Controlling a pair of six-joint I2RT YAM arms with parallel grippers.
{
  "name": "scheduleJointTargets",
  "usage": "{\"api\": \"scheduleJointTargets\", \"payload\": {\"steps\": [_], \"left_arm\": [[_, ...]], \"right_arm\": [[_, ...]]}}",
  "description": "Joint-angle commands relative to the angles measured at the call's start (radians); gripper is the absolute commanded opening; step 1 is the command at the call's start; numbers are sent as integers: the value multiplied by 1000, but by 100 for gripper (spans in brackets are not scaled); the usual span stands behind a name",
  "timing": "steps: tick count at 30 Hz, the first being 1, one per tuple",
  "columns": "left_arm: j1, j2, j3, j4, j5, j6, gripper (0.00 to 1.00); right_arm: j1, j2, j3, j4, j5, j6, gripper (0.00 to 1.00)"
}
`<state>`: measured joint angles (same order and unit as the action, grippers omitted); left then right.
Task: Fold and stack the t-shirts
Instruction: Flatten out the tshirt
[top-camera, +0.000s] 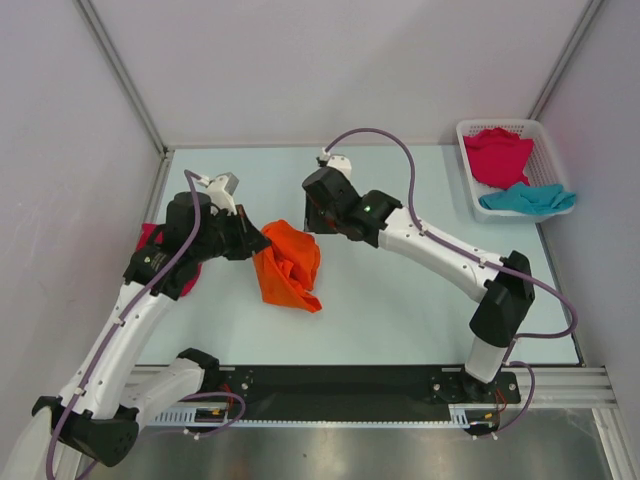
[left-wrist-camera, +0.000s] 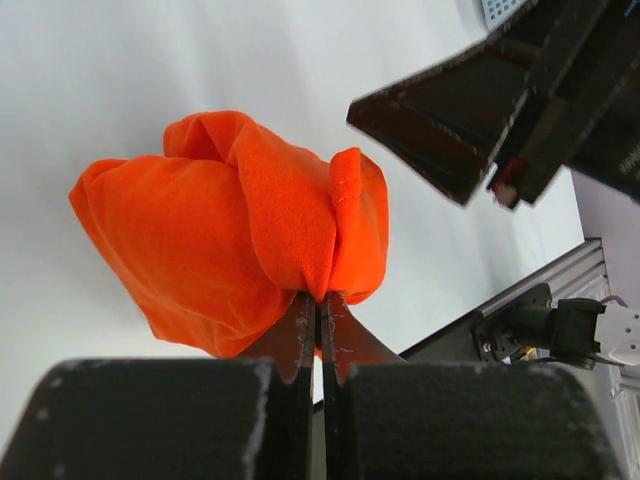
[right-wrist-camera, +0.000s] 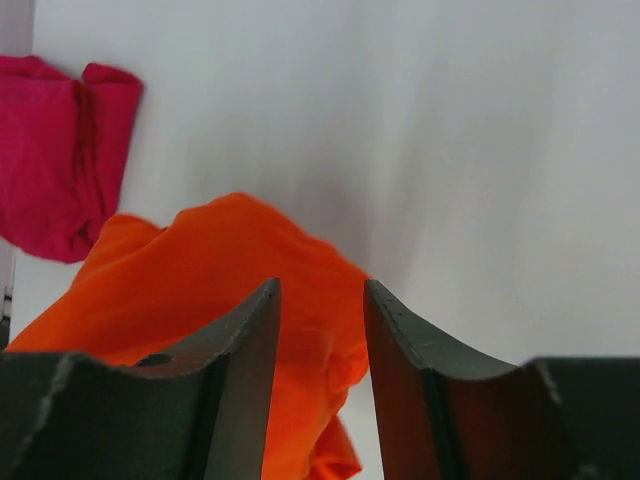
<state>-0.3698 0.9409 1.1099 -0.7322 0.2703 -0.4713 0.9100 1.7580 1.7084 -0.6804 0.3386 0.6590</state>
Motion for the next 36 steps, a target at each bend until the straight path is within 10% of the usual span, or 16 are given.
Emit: {"api": "scheduleJointTargets", "payload": {"steps": [1,19,23,36], "left_arm": [[8,-34,-16,105,32,-18,0],[35,-71,-28,120,47,-32,0],[45,-73,-41,120,50,-30,0],[138,34,-50,146,96,3,0]], "right_arm": [[41,0,36,24,-38,28,45],[104,46,-21,56,-110,82,44],[112,18,-56,84,-112,83,0],[3,-8,78,1,86,-51,0]]}}
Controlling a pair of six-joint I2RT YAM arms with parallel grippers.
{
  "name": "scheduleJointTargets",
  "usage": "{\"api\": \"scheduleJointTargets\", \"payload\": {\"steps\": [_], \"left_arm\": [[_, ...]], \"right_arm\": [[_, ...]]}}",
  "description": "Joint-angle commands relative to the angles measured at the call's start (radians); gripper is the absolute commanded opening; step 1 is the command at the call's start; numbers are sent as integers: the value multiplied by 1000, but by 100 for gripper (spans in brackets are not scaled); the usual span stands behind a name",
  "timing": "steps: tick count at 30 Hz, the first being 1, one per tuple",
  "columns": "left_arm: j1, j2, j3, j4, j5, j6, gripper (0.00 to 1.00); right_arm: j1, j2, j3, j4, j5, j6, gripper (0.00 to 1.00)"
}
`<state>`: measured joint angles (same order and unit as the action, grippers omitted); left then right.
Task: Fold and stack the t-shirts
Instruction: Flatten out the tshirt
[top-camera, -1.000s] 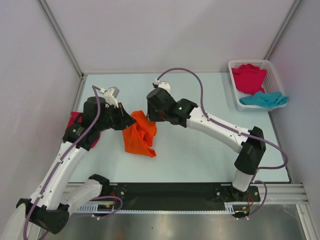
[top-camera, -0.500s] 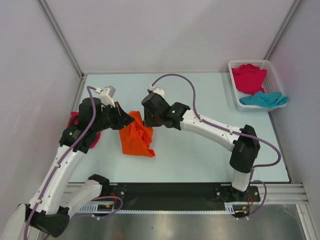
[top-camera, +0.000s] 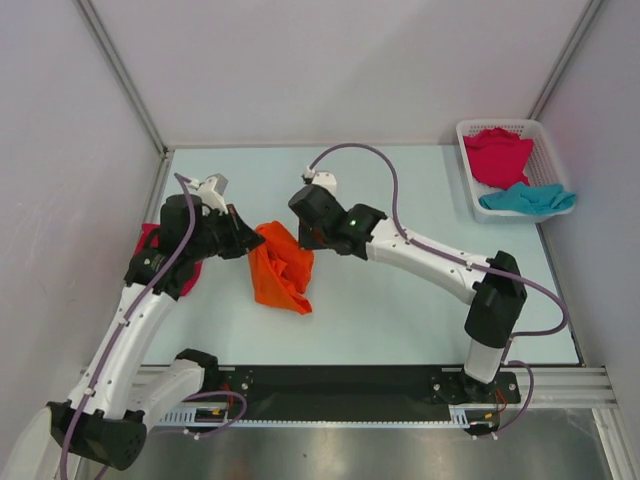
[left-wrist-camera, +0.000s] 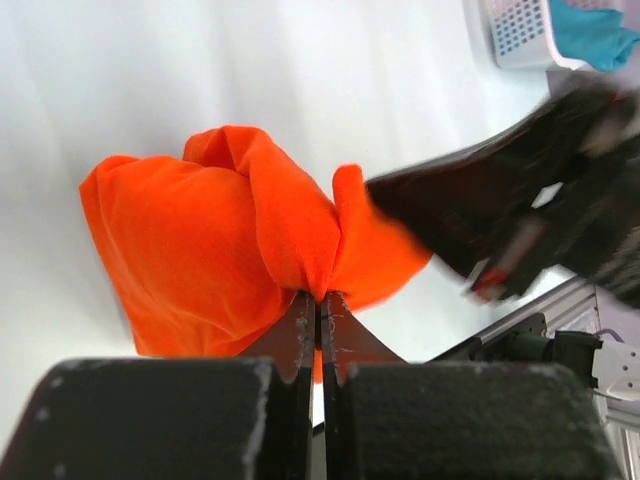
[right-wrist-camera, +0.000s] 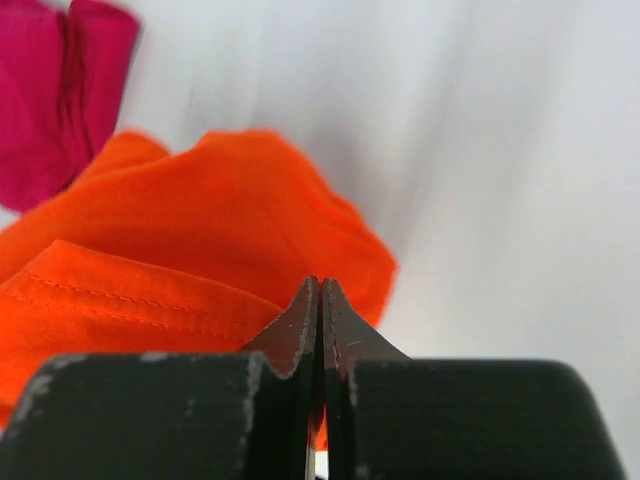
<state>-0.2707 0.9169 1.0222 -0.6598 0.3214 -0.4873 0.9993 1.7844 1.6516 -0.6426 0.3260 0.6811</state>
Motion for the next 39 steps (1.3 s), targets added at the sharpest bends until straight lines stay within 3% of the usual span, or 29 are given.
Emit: {"api": "scheduleJointTargets", "payload": {"steps": [1,12,15,18,21,22,25,28,39], "left_arm": [[57,80,62,68,45,35,0],[99,278,469,-35,64,73,0],[97,267,486,-14,91,76,0],[99,232,414,26,122,82,2],[103,232,336,31,145,84,15],[106,235,322,31,149,81,36],[111,234,280,34,157,79,74],[113,231,245,49,156,69,88],[62,330,-273,532,260,-97,92]], "right_arm": [[-126,-33,164,-64,111,-87,0],[-287,47,632,-247,215,-235,0],[-289,40,640,-261,226,-235,0],[-289,-5,524,-233,239,-224,0],[-295,-63,383,-174,245,-206,0],[-298,-72,363,-154,245,-196,0],[-310,-94,326,-147,242,-195,0],[-317,-100,333,-152,245,-201,0],[-321,-97,336,-175,268,-206,0]]}}
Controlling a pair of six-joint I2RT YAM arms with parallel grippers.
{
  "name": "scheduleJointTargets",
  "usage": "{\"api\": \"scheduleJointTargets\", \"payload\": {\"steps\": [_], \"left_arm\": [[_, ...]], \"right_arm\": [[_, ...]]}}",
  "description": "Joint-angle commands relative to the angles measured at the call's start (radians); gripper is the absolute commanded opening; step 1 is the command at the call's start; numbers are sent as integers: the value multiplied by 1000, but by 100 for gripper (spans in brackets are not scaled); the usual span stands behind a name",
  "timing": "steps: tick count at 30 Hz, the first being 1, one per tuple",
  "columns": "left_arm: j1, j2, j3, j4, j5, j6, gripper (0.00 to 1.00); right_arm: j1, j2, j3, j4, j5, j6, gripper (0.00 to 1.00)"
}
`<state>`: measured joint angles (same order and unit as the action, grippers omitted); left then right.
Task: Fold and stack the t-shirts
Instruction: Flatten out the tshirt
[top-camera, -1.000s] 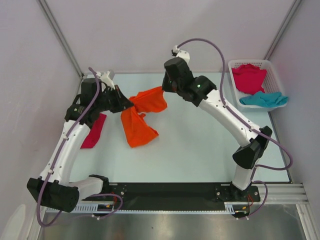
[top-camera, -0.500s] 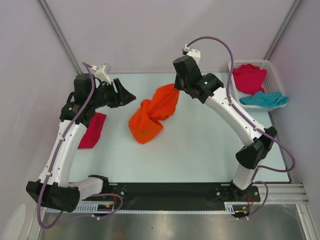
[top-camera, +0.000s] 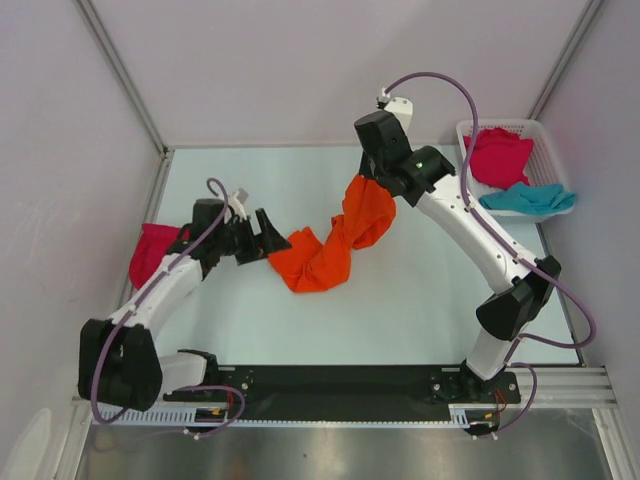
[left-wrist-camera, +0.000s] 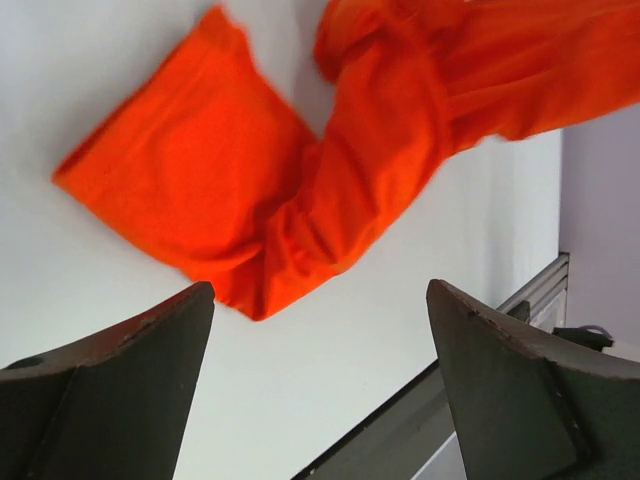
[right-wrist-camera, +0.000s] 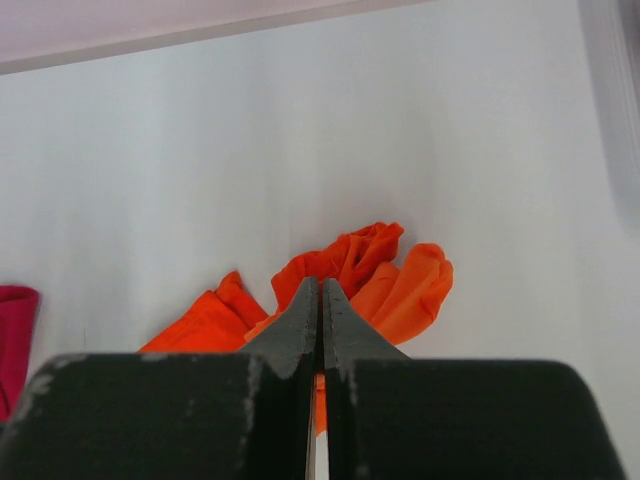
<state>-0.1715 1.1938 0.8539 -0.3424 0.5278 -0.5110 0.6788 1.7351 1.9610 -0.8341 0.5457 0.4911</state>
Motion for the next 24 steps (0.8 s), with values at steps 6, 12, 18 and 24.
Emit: {"api": "scheduleJointTargets", "payload": {"steps": [6,12,18,24], "left_arm": [[-117,182,-168,267,29,-130,89],[-157,222,-188,298,-22,-170,89],[-168,279,-202,312,-95,-210,87],[-168,303,-234,292,-239,-306,86]], "right_arm": [[-5,-39,55,10,53,-17,0],[-10,-25,79,-7,57,-22,0],[-10,-60,59,-16,62,-14,0],[-10,-127,38,-29,74,-9,0]]}}
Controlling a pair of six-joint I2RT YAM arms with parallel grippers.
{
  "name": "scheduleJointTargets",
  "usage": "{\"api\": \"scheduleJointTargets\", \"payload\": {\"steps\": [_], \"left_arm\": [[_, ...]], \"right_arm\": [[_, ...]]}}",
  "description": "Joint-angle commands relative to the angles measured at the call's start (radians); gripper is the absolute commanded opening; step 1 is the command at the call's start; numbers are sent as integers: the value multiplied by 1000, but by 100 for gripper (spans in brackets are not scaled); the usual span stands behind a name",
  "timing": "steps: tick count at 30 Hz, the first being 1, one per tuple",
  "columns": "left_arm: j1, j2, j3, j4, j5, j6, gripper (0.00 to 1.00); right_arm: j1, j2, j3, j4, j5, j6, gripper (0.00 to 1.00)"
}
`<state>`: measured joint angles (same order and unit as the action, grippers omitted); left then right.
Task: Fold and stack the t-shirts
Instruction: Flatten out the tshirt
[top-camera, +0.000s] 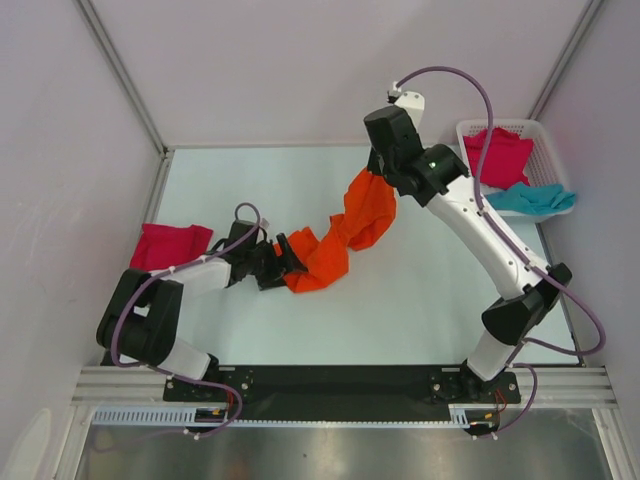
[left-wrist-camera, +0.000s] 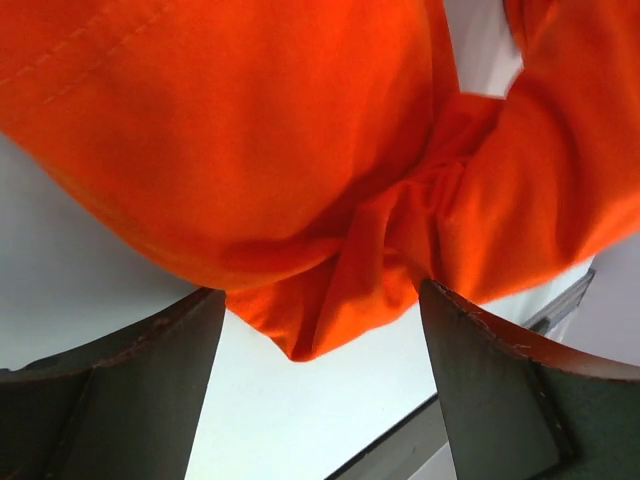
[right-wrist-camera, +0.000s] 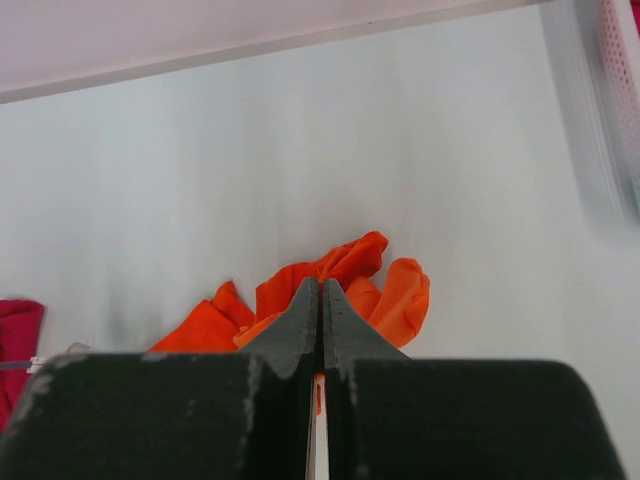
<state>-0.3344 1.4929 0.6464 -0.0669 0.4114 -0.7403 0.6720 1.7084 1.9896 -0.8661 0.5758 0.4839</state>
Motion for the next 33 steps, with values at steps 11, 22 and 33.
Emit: {"api": "scheduleJointTargets", "payload": {"steps": [11,22,33], "left_arm": [[-6,-92,107,-151,-356,-25,86],[23,-37,148,-163,-410,-2,87],[115,53,157,-83,-338,15,52]], "right_arm": [[-2,-216,-126,-13,41,53,0],[29,-250,-163,-50,59,76,0],[57,-260,-149,-100,81,91,0]]}}
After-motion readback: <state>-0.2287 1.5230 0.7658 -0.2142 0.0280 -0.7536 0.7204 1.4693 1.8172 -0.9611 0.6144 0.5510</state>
